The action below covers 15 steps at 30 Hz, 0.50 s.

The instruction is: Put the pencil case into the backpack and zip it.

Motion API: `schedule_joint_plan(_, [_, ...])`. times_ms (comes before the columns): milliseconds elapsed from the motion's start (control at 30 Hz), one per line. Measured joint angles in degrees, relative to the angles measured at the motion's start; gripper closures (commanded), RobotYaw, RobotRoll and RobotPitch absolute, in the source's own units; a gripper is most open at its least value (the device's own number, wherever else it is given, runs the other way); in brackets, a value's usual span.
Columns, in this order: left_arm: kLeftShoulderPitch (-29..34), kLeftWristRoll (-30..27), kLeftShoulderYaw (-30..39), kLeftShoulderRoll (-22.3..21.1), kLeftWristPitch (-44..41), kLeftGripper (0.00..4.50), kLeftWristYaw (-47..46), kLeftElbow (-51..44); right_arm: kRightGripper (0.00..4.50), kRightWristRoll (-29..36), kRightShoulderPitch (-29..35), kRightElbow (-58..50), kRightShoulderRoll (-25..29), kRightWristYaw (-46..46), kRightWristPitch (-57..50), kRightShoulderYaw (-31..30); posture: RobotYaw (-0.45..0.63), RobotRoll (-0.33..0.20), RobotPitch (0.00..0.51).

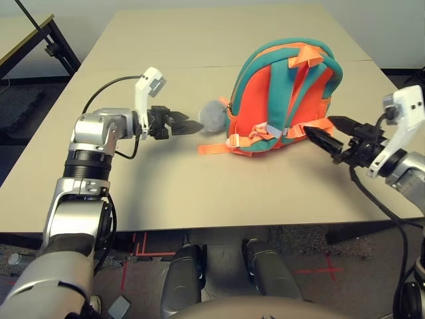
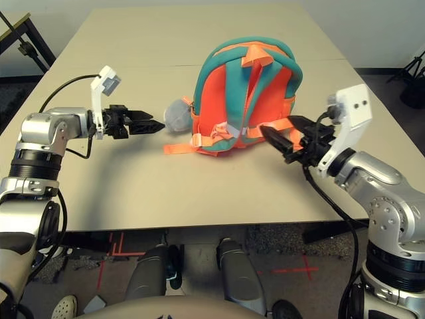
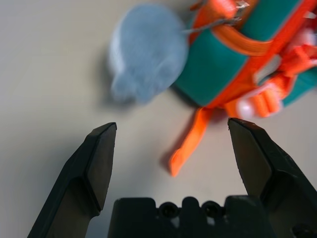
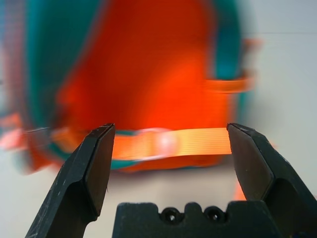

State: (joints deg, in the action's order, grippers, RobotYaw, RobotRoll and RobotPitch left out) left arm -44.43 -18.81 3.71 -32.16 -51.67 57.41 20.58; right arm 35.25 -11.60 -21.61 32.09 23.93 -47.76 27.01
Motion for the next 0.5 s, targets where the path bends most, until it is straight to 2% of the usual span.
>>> schedule_joint_plan(133, [1.3, -0.8, 7.1, 3.2, 1.8, 0.0, -10.0, -0.6, 0.03, -4.1, -0.4, 7.1, -1.4, -2.6, 8.0, 0.9, -0.26, 0.0, 0.192])
schedule_joint_plan(300, [5.2, -1.6, 14.0, 6.3, 6.6, 0.0, -20.8, -2.5, 0.03, -7.5, -2.0, 15.7, -2.5, -3.9, 17.7, 0.9, -0.23, 0.0, 0.201])
schedule_joint_plan(500, [11.1, -1.4, 16.5, 7.9, 12.5, 0.0, -28.0, -4.8, 0.03, -9.9, -3.2, 23.4, -3.3, -4.3, 26.8, 0.9, -0.19, 0.0, 0.205])
